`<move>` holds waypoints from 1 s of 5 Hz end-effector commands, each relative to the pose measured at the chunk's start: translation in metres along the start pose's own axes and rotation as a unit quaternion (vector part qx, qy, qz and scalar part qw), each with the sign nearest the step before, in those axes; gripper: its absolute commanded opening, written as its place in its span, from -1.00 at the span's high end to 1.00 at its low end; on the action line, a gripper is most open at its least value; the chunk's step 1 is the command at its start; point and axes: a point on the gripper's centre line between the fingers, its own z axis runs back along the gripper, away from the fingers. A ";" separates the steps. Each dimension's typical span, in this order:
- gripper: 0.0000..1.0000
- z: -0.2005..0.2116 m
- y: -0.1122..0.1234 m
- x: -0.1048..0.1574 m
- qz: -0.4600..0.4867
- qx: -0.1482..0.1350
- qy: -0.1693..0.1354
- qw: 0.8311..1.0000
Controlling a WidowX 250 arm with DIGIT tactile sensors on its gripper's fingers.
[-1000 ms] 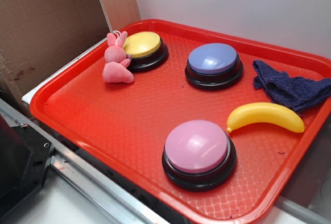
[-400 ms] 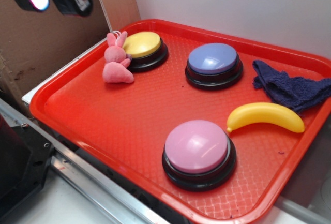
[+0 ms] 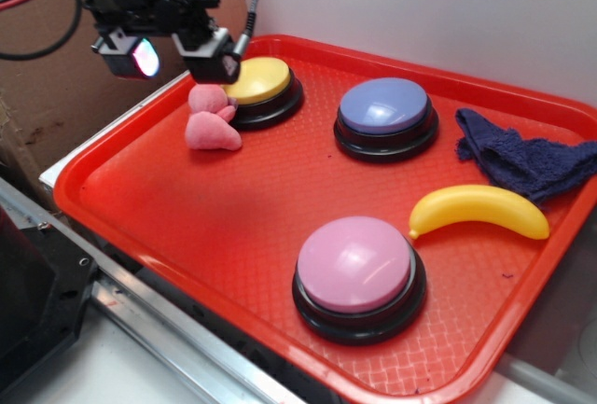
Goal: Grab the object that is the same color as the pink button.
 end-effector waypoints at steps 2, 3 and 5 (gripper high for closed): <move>-1.00 -0.054 0.022 0.024 0.067 0.019 0.011 0.998; 0.89 -0.061 0.020 0.022 0.066 0.023 0.017 0.997; 1.00 -0.027 0.009 0.016 0.044 0.023 0.013 0.999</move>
